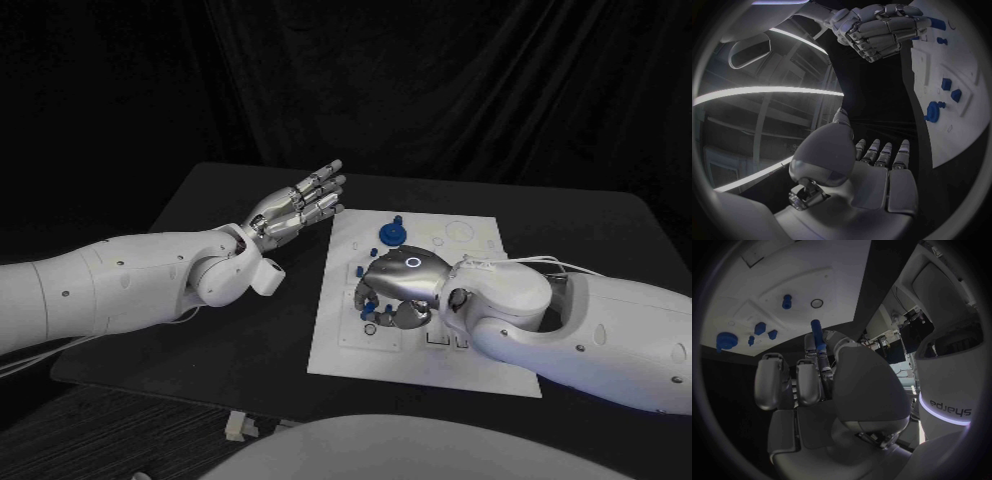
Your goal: Assemble the parts on the task board
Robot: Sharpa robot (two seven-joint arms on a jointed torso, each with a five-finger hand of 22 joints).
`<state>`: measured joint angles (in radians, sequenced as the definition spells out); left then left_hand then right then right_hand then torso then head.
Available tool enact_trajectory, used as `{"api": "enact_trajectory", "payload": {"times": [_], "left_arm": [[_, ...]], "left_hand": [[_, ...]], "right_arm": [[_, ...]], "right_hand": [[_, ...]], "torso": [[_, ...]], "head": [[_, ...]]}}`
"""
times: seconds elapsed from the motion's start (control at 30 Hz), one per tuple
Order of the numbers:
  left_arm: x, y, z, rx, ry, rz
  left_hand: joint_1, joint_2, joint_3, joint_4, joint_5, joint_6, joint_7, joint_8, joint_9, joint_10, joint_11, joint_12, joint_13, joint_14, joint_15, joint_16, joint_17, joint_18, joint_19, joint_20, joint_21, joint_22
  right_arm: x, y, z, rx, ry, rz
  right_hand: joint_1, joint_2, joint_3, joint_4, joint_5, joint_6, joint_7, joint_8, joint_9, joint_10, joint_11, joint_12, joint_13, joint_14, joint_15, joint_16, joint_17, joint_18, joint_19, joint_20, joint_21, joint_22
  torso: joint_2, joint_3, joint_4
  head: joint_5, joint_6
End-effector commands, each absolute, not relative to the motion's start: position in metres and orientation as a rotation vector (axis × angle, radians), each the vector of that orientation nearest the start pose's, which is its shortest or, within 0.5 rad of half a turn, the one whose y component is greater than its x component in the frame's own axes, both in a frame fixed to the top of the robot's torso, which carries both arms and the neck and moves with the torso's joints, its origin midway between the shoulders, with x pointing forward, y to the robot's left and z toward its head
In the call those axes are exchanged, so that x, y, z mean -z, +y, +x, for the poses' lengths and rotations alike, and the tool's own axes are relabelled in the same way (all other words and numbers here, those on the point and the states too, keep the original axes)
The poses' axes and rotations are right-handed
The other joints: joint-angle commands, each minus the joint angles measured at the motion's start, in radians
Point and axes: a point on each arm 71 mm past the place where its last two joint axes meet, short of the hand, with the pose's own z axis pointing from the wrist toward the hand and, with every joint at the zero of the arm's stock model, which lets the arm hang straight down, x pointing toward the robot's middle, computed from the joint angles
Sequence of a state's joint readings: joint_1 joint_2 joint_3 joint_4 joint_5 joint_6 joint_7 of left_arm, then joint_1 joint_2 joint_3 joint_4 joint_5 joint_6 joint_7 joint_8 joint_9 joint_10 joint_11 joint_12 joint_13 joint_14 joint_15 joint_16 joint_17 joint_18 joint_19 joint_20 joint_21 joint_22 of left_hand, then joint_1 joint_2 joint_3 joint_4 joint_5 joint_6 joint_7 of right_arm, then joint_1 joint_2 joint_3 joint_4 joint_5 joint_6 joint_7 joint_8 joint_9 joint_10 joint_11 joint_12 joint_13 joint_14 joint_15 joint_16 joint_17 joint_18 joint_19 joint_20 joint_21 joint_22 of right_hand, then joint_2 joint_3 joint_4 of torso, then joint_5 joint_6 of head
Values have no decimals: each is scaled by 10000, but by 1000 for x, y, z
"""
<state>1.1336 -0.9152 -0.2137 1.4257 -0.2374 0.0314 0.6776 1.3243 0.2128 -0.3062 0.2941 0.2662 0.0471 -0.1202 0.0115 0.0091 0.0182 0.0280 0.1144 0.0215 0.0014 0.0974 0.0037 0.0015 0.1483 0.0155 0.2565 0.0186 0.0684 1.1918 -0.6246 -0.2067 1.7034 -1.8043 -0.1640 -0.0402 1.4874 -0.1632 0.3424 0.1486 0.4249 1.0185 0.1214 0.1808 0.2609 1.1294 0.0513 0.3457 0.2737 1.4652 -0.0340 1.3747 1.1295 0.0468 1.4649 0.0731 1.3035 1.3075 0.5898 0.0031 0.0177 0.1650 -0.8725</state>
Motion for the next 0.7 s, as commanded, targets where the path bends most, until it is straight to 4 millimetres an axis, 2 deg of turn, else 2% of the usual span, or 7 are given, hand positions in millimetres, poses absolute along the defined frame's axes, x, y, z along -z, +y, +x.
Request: {"api": "enact_trajectory", "payload": {"times": [0.03,0.1,0.17,0.2,0.3,0.57,0.7], "left_arm": [[246,256,448,17901,14570,-7440],[246,255,448,17908,14584,-7446],[246,255,448,17913,14598,-7451],[246,255,448,17913,14611,-7456],[246,255,448,17924,14663,-7478],[247,255,448,17944,14831,-7543],[247,254,448,17954,14889,-7561]], "left_hand": [[-76,16,-63,-29,5,48,96,-12,14,-52,-118,-148,-29,-14,-104,-37,-15,225,-3,-47,-61,-28],[0,19,-25,-37,142,88,188,-6,21,-81,-7,-178,-34,-14,-105,-37,-15,249,-6,-43,-61,-37],[55,34,9,-29,230,124,295,-2,25,-102,294,-201,-40,-14,-82,-37,-15,268,-6,1,-60,-42],[103,49,39,-29,310,135,366,-1,26,-115,617,-222,-44,-14,-68,-37,-15,276,-5,66,-58,-44],[251,77,111,-34,626,260,586,20,46,-116,827,-174,-38,-14,23,-37,-15,289,-3,133,-56,-48],[426,118,189,-30,951,603,1095,68,91,-112,843,-81,-28,-14,111,-37,-15,300,5,173,-50,-46],[597,139,257,-25,1233,847,1603,99,118,-119,473,-63,-29,-14,60,-37,-15,303,9,169,-46,-47]], "right_arm": [[231,-43,378,-8625,16254,-9467],[232,-43,377,-8570,16182,-9545],[233,-44,377,-8529,16159,-9601],[233,-44,377,-8502,16165,-9635],[234,-45,377,-8434,16206,-9710],[238,-47,379,-8313,16325,-9776],[239,-48,380,-8281,16373,-9769]], "right_hand": [[93,-18,17,-69,-44,-44,-7,-45,14,14,-53,58,8,155,34,-46,-17,150,56,6,-51,1801],[94,-20,17,-72,-49,-46,-7,-47,16,13,-55,59,9,153,33,-50,-25,151,54,6,-56,1800],[94,-21,17,-73,-51,-47,-7,-48,16,13,-55,59,10,153,33,-50,-24,151,53,6,-59,1799],[93,-22,16,-74,-56,-49,-6,-49,17,12,-55,60,11,151,33,-54,-32,153,49,6,-67,1796],[81,-26,13,-74,-74,-56,-4,-53,23,11,-59,63,15,147,32,-61,-45,154,48,7,-69,1796],[68,-23,13,-74,-110,-69,-6,-61,32,13,-67,71,22,143,29,-65,-50,156,43,8,-80,1793],[39,-20,8,-64,-153,-83,-6,-69,44,5,-71,74,28,133,25,-82,-79,161,34,7,-100,1787]], "torso": [[-14,2,-12],[-11,0,-11],[-8,1,-14],[-4,0,-16],[6,4,-22],[-8,5,-15],[-13,3,-10]], "head": [[22,-1],[6,-1],[3,-1],[-7,-1],[-12,-1],[51,-1],[-2,-1]]}}
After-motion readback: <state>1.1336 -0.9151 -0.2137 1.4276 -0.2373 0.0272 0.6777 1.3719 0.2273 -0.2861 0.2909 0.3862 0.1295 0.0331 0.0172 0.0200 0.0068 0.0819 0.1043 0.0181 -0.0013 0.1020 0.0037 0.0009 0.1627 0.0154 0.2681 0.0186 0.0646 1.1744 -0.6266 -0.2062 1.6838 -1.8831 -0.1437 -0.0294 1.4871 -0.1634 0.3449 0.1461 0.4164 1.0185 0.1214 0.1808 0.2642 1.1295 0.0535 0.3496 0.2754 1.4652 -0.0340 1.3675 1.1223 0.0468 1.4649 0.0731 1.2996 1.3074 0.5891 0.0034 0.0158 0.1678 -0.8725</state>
